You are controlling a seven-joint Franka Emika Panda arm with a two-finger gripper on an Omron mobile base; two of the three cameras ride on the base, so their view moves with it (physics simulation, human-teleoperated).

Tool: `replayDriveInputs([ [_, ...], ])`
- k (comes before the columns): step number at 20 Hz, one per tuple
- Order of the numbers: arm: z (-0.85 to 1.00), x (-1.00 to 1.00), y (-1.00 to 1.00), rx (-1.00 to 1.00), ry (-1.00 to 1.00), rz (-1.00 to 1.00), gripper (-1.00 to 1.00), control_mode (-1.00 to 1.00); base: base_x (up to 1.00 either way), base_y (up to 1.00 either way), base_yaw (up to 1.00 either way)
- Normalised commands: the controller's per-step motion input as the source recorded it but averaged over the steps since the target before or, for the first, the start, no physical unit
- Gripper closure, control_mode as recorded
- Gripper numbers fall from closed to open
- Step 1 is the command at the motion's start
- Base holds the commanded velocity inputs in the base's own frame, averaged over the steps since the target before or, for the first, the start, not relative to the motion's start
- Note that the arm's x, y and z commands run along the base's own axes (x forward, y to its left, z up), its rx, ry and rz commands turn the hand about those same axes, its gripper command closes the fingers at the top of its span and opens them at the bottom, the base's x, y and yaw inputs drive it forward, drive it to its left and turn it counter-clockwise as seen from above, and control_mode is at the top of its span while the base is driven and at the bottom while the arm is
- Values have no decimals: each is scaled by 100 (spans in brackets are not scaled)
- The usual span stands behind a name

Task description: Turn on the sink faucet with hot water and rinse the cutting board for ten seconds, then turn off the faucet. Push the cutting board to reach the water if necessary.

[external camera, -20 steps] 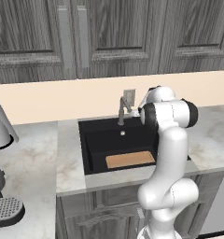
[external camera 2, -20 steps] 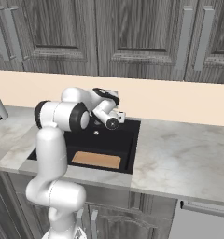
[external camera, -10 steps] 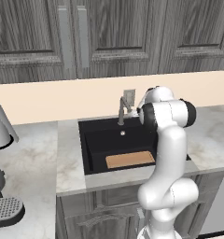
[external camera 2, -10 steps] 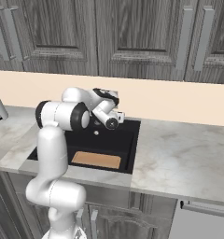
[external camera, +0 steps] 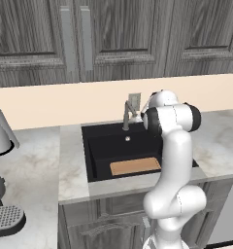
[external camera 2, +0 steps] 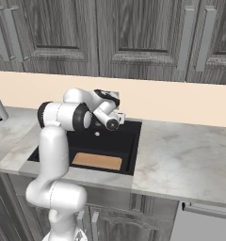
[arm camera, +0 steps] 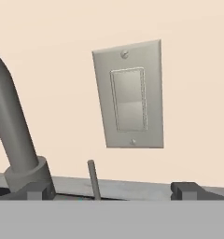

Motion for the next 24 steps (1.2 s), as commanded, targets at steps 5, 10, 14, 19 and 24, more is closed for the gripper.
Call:
replayDriveInputs([
  [5, -6, 14, 0, 0, 0, 0, -100, -100, 0, 0, 0],
  [10, -6, 15, 0, 0, 0, 0, -100, -100, 0, 0, 0],
  [14, -8, 18, 0, 0, 0, 0, -100, -100, 0, 0, 0],
  [19, -10, 19, 0, 0, 0, 0, -100, -100, 0, 0, 0],
  [24, -9, 12, 0, 0, 0, 0, -100, -100, 0, 0, 0],
])
